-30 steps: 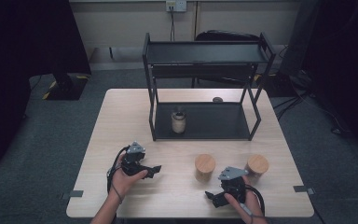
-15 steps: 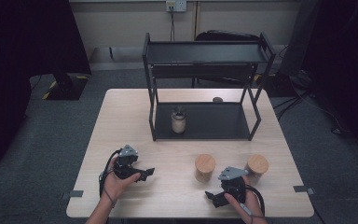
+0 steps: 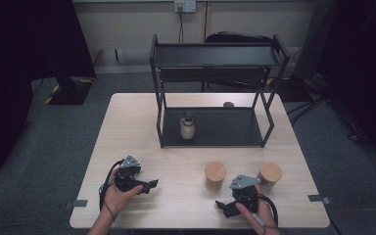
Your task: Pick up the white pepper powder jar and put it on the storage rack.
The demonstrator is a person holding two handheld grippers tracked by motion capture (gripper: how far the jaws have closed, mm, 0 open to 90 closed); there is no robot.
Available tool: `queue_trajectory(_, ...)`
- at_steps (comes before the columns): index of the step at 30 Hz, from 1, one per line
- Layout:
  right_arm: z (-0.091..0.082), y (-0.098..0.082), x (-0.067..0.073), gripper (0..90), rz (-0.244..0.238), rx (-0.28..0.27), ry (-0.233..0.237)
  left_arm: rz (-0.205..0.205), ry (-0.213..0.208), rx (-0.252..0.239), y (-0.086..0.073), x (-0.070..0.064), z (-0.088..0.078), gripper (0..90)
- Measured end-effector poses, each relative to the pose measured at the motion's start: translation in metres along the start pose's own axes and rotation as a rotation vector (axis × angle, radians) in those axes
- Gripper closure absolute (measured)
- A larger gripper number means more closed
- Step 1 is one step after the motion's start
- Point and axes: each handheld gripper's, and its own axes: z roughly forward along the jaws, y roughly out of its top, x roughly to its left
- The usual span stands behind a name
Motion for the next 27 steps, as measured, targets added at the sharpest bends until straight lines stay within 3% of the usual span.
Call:
queue_trajectory(12, 0.0, 0.0, 0.0, 0.0, -0.002, 0.0, 0.002, -0.015, 0.011, 0.005, -0.009, 0.006, -0.006, 4.1)
queue_trajectory(27, 0.0, 0.0, 0.0, 0.0, -0.003, 0.0, 0.002, 0.005, 0.048, 0.012, -0.018, 0.012, -0.016, 3.5)
